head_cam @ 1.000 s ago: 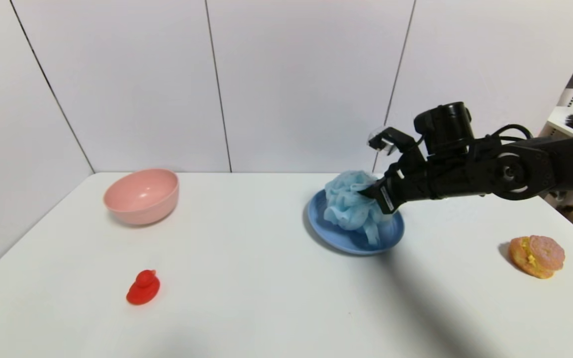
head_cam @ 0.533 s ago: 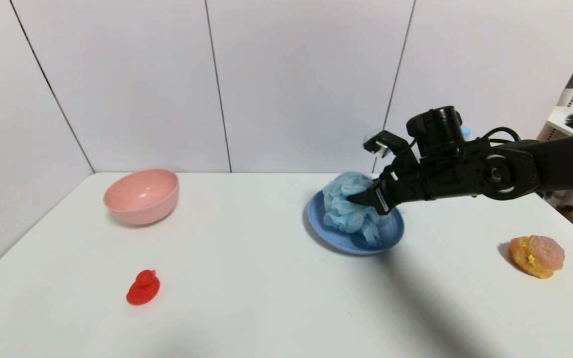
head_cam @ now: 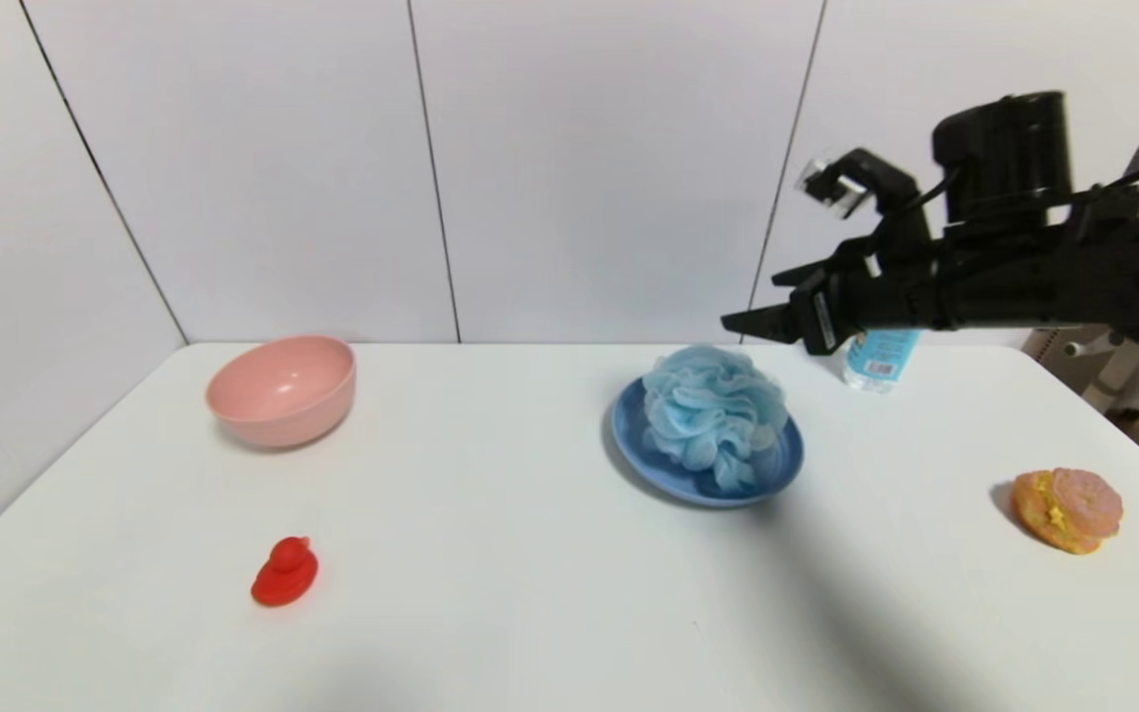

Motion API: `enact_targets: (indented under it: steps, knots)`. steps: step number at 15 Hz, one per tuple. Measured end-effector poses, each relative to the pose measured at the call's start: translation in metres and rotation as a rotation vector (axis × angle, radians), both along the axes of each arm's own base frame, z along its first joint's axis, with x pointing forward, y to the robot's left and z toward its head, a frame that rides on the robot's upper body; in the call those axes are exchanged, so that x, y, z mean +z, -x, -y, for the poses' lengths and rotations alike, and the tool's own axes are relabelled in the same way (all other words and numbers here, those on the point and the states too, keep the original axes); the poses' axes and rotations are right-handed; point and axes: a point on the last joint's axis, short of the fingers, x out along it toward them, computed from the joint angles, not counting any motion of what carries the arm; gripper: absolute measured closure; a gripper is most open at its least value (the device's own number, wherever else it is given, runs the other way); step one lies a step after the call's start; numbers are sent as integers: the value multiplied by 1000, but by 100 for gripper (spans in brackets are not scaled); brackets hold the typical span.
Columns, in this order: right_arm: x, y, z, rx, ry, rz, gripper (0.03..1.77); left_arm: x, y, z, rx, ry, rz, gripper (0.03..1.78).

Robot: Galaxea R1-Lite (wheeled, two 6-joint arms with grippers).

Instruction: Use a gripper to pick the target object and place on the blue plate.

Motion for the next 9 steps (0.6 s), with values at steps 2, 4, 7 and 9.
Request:
enact_targets:
  steps: [2, 4, 7, 9]
  knots:
    - [27, 32, 14, -15, -32, 72, 30, 0, 0, 0, 0, 0, 0, 12]
    - [41, 71, 28, -36, -74, 107, 26, 0, 0, 0, 0, -1, 0, 12]
    - [27, 134, 55, -116, -118, 80, 20, 0, 0, 0, 0, 0, 0, 12]
    - [2, 173, 73, -227, -111, 60, 18, 0, 0, 0, 0, 0, 0, 12]
